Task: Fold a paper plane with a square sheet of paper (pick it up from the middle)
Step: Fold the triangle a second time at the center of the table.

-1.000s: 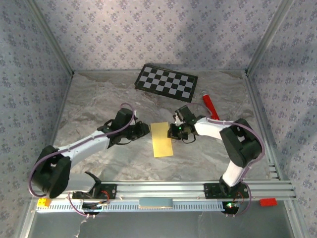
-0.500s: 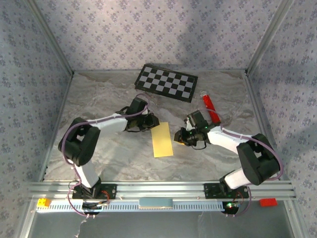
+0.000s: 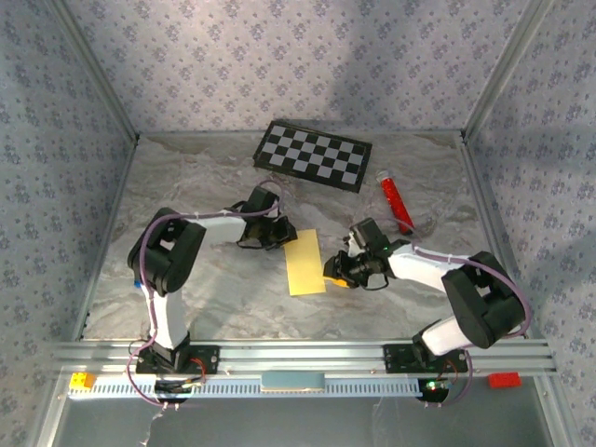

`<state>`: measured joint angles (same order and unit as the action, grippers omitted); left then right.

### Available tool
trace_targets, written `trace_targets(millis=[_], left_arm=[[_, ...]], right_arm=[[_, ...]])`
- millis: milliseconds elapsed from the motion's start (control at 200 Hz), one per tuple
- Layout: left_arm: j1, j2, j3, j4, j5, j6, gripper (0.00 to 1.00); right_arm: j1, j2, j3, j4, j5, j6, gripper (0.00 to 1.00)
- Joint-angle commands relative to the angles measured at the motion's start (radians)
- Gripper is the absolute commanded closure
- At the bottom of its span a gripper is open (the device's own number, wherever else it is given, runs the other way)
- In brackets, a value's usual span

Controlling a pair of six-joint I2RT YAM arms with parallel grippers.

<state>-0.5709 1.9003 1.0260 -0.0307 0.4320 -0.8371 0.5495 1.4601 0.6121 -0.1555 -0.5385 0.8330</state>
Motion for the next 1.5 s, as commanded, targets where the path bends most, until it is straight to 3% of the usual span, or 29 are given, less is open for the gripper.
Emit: trace_targets(millis=[0, 150, 260, 500, 860, 1189, 1494], left_arm=[[0.002, 0.02, -0.072, 0.024, -0.007, 0.016, 0.86], [0.003, 0.016, -0.129, 0.062, -0.001, 0.012, 0.86], [0.003, 0.011, -0.134, 0.069, 0.0, 0.012, 0.86], [0.003, 0.015, -0.12, 0.071, 0.007, 0.013, 0.86], [0.003, 0.016, -0.112, 0.07, 0.011, 0.012, 0.86], [0.003, 0.022, -0.095, 0.061, 0.016, 0.024, 0.86], [0.003, 0.02, -0.096, 0.062, 0.027, 0.034, 0.85]], right_arm=[[0.01, 0.001, -0.011, 0.0, -0.035, 0.029, 0.58], [0.013, 0.01, -0.005, 0.01, -0.043, 0.04, 0.48], [0.014, 0.029, 0.004, 0.019, -0.046, 0.046, 0.46], [0.03, 0.067, 0.028, 0.062, -0.066, 0.065, 0.49], [0.047, 0.07, 0.044, 0.079, -0.074, 0.067, 0.62], [0.025, 0.071, 0.074, 0.13, -0.108, 0.045, 0.55], [-0.011, 0.173, 0.145, 0.199, -0.193, -0.019, 0.54]])
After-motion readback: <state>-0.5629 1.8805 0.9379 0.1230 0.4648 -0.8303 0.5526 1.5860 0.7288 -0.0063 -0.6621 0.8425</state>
